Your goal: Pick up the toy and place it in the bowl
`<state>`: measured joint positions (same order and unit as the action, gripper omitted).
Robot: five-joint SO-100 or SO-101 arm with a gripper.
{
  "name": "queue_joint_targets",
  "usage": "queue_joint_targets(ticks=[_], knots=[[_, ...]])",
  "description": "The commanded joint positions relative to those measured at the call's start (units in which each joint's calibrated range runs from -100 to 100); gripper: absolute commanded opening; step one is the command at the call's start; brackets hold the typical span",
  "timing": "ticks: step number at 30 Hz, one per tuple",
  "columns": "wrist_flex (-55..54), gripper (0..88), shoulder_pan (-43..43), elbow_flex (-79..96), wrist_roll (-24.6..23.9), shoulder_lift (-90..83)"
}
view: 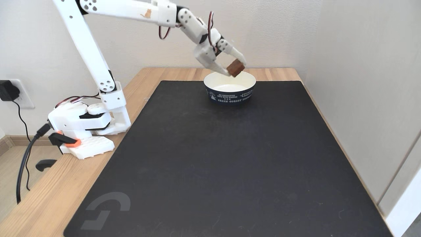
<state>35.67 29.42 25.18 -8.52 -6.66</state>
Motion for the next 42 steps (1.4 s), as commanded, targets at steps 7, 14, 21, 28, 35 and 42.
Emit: queue_joint_targets(ticks=[7, 14, 21, 28, 35, 42], knots=[[-13.0, 2.3, 6.8, 6.1, -4.0, -2.6], [-9.0, 29.9, 6.5, 6.4, -4.1, -2.6], [-7.5, 14.2, 3.8, 3.6, -4.1, -3.7], [5.0, 2.2, -8.6, 9.3, -3.0, -24.1], [2.0, 2.1, -28.9, 48.5, 3.0, -65.5], [6.8, 2.1, -33.7, 70.0, 5.2, -92.7]])
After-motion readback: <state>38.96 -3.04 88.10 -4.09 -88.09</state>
